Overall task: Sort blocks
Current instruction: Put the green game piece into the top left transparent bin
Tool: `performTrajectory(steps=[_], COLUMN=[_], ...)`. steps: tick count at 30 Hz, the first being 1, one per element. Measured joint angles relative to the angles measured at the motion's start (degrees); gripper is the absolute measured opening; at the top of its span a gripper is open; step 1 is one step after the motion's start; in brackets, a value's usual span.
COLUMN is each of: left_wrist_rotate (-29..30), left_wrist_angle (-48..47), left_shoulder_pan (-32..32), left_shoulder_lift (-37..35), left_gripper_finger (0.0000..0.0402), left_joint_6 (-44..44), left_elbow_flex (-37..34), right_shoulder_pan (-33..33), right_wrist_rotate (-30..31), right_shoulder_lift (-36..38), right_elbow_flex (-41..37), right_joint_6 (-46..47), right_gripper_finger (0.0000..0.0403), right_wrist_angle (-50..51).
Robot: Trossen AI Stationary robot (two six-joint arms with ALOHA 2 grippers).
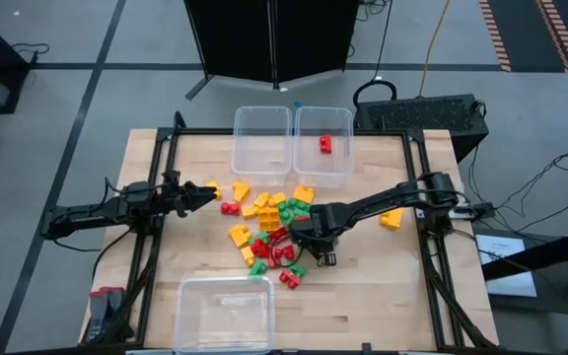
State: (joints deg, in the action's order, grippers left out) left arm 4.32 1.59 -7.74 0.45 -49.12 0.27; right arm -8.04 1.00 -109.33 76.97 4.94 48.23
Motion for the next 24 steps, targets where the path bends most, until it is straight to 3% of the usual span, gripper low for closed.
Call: performTrajectory(steps=[5,11,18,24], left_wrist_rotate=[0.0,0.0,0.0,0.0], left_wrist_angle=[-0.1,-0.2,-0.3,-0.3], left_shoulder_pan=[0.0,0.0,0.0,0.0], left_shoulder_lift=[0.0,0.0,0.0,0.0], left_gripper_finger=[0.0210,0.0210,0.0210,0.0210], left_joint_6=[0.0,0.1,0.1,0.1], left_elbow_flex=[0.0,0.0,0.0,0.0], right_shoulder_pan=[0.6,4.8,14.4,21.3], right_wrist_rotate=[0.2,4.7,5.3,5.2], right_shoulder_lift=[6.1,10.9,8.9,0.9], right_elbow_flex=[4.6,10.9,17.4,25.2], right_joint_6=[1.0,1.8,1.5,0.4], right_gripper_finger=[0.0115,0.0115,0.0115,0.0115], right_wrist_angle=[4.2,-0.6,-18.0,-27.1])
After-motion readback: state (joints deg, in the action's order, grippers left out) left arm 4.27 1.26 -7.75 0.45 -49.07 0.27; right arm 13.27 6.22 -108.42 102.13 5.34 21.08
